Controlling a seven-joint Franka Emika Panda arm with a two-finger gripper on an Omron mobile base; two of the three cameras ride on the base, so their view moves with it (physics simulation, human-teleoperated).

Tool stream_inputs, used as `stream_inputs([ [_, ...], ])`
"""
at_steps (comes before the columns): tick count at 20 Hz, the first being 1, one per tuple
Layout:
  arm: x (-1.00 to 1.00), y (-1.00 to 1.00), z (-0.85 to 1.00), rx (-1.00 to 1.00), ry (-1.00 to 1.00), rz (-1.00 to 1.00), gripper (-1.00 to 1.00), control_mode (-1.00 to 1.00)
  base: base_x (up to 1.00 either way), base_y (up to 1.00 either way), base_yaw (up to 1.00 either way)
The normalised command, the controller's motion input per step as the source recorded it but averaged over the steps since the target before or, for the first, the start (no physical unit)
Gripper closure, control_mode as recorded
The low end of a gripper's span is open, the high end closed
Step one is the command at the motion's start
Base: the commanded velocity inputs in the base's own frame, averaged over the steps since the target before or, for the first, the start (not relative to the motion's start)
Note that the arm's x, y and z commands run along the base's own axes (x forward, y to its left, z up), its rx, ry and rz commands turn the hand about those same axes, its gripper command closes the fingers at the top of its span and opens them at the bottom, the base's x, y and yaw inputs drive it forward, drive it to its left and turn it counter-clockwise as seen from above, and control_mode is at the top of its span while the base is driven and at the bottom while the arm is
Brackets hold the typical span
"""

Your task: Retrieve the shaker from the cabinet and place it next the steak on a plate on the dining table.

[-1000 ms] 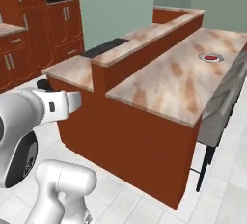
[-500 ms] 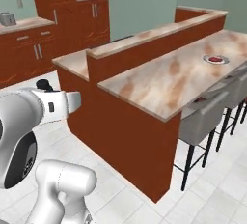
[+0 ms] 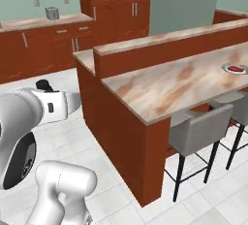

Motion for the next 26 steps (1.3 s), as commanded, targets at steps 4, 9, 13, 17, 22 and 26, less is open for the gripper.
stream_inputs([
  [4,0.00,0.00,0.00,0.00,0.00,0.00,1.00,1.00,-0.04,-1.00,0.47],
  [9,0.00,0.00,0.00,0.00,0.00,0.00,1.00,1.00,-0.31,-1.00,0.46],
  [13,0.00,0.00,0.00,0.00,0.00,0.00,1.00,1.00,-0.67,-1.00,0.45],
  [17,0.00,0.00,0.00,0.00,0.00,0.00,1.00,1.00,-0.57,-1.00,0.48],
  [22,0.00,0.00,0.00,0.00,0.00,0.00,1.00,1.00,-0.07,-1.00,0.31],
  [26,0.00,0.00,0.00,0.00,0.00,0.00,1.00,1.00,0.00,-1.00,0.07],
])
